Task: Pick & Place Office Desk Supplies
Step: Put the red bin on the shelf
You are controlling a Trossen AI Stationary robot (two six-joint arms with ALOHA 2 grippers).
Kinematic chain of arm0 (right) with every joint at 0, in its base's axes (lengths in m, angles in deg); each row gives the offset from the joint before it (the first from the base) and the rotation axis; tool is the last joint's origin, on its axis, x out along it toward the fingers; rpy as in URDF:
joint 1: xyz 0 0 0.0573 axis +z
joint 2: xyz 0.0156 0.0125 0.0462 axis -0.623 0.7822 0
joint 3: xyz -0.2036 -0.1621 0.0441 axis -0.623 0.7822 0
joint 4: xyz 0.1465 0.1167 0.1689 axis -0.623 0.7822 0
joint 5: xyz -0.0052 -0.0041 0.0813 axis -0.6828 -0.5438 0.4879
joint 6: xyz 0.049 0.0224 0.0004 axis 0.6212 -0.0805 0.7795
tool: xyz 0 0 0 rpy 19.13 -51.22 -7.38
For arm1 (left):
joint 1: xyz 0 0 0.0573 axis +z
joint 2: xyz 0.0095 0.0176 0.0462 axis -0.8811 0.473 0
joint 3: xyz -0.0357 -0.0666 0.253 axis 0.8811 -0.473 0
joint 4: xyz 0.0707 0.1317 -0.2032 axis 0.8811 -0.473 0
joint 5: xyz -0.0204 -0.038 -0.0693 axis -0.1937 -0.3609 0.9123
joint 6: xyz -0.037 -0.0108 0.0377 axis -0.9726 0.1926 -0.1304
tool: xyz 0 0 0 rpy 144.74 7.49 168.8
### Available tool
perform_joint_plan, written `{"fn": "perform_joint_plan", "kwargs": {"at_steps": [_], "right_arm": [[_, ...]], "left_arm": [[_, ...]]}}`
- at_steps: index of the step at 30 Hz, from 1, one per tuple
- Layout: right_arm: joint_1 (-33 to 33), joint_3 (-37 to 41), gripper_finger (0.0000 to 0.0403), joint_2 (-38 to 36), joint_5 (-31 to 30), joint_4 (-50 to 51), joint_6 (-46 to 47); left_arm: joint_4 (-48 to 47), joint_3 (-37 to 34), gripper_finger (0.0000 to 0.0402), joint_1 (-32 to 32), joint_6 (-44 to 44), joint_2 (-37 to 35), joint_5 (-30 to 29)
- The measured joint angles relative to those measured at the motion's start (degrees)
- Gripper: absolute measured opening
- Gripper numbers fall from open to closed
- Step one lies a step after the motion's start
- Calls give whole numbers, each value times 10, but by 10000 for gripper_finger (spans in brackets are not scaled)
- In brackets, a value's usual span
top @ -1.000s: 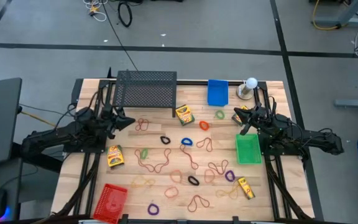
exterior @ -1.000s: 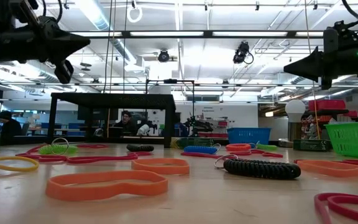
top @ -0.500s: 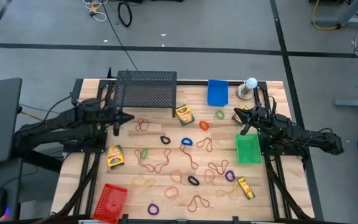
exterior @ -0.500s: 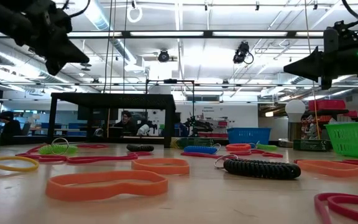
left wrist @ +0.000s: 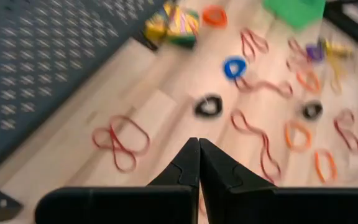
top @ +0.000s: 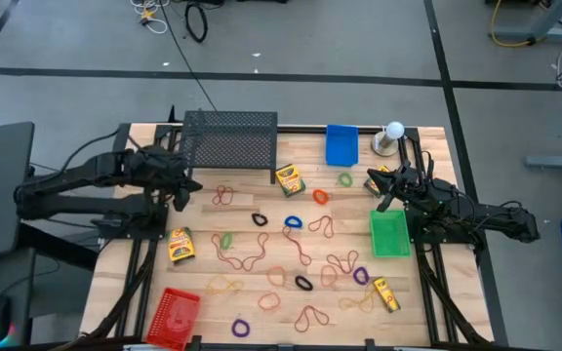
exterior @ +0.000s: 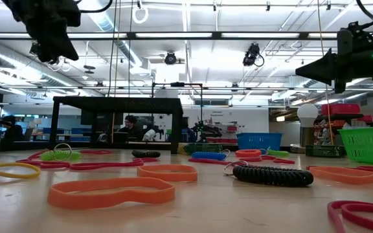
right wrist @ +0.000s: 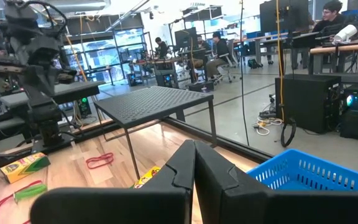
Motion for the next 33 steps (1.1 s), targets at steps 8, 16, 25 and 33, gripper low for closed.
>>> {"fn": "perform_joint_plan", "kwargs": {"at_steps": [8, 16, 25, 33], "right_arm": [[0, 0, 11, 0, 0, 0, 0], [0, 0, 11, 0, 0, 0, 0], [0, 0, 11, 0, 0, 0, 0], [0, 0, 11, 0, -1, 0, 0]], "left_arm": [[-21, 21, 5, -152, -21, 36, 20], [-19, 21, 17, -309, -21, 84, 33], [-16, 21, 55, -475, -81, 172, 69], [2, 27, 110, -595, -219, 263, 103]]}}
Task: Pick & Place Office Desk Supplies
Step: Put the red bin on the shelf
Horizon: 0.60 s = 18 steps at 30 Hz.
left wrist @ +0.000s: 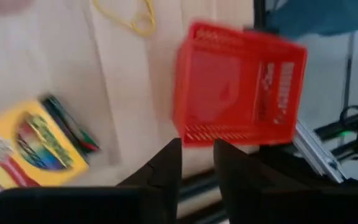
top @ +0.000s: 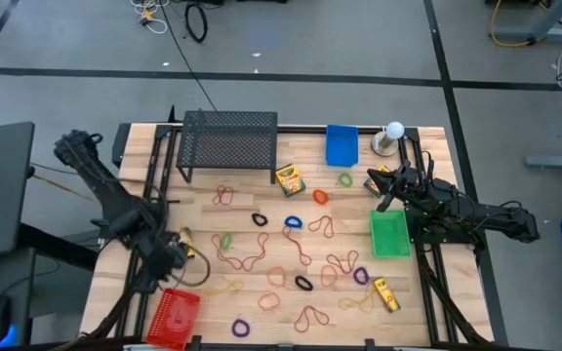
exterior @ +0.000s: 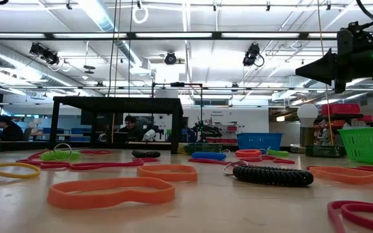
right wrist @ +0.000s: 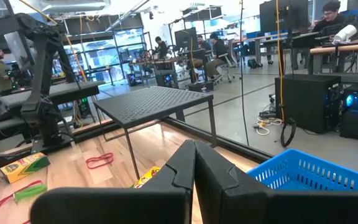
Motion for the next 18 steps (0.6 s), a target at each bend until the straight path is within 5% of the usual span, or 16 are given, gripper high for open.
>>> {"fn": "perform_joint_plan", "kwargs": {"at_steps": [11, 18], "right_arm": [[0, 0, 11, 0, 0, 0, 0], [0, 0, 11, 0, 0, 0, 0]], "left_arm": [[4, 79, 181, -32, -37, 120, -52], [2, 80, 184, -32, -21, 187, -107]]}}
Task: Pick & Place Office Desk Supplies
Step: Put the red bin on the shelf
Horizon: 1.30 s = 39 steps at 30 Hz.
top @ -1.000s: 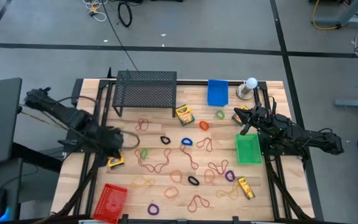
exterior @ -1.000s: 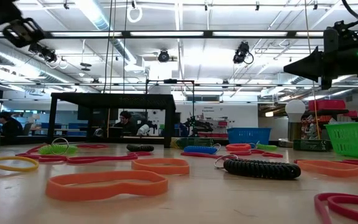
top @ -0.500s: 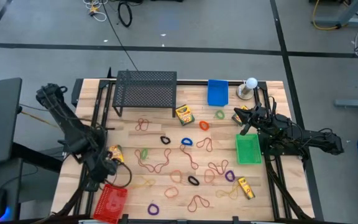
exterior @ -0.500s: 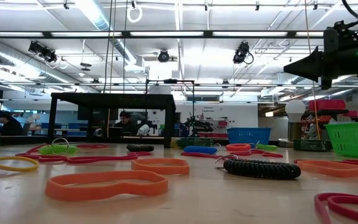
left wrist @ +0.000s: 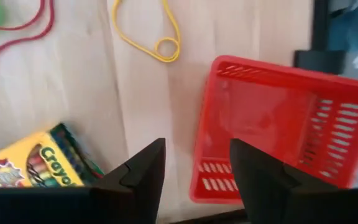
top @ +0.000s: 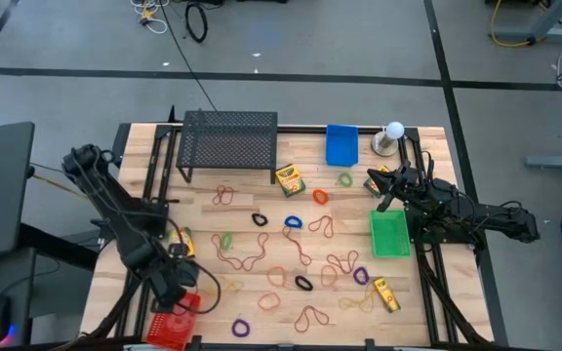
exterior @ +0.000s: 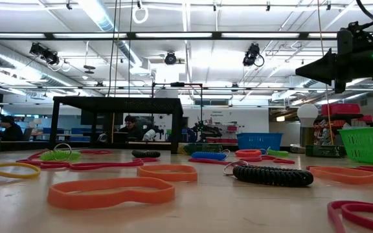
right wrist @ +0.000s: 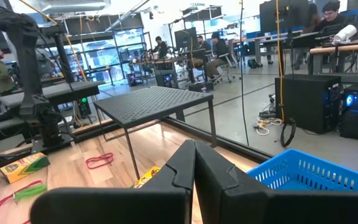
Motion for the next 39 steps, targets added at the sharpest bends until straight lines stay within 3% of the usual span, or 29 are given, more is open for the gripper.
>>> {"fn": "perform_joint_plan", "kwargs": {"at_steps": [12, 22, 29, 34, 39], "right_arm": [[0, 0, 11, 0, 0, 0, 0], [0, 0, 11, 0, 0, 0, 0], [0, 0, 11, 0, 0, 0, 0], [0, 0, 11, 0, 0, 0, 0], [0, 0, 11, 0, -1, 0, 0]], "left_arm": [[42, 0, 163, 1, 21, 89, 17], [71, 0, 109, 4, 4, 133, 30], [66, 0, 15, 24, -13, 128, 33], [58, 0, 11, 53, -37, 93, 35], [56, 0, 10, 93, -98, 12, 1]]}}
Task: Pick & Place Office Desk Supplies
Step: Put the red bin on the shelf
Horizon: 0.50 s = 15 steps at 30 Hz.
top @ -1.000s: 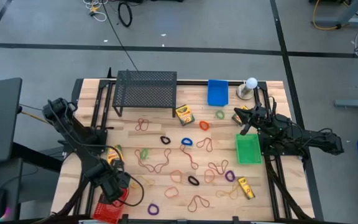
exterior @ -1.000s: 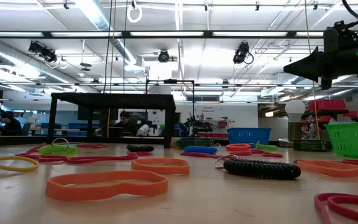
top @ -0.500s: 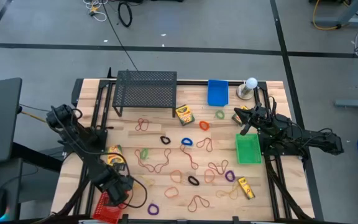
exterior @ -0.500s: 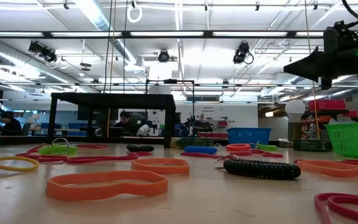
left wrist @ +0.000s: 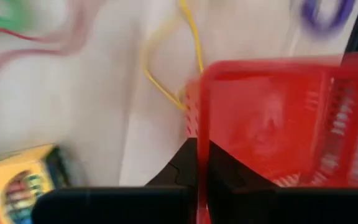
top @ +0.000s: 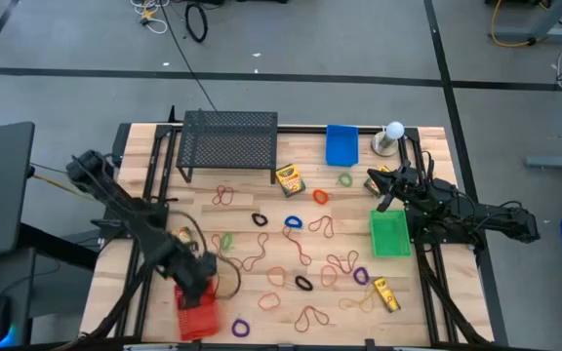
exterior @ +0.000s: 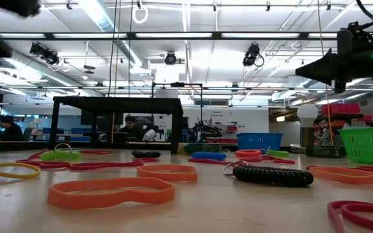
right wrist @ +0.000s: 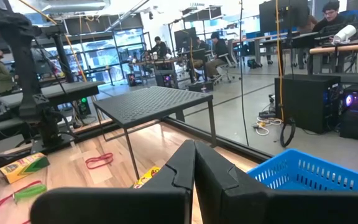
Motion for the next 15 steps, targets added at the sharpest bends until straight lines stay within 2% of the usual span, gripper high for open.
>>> {"fn": "perform_joint_plan", "kwargs": {"at_steps": [6, 12, 15], "right_arm": [[0, 0, 11, 0, 0, 0, 0], [0, 0, 11, 0, 0, 0, 0], [0, 0, 11, 0, 2, 0, 0]], "left_arm": [[-6, 0, 10, 63, -108, -125, -51], [-6, 0, 10, 155, -197, -243, -180], [-7, 5, 11, 230, -203, -273, -213]]}}
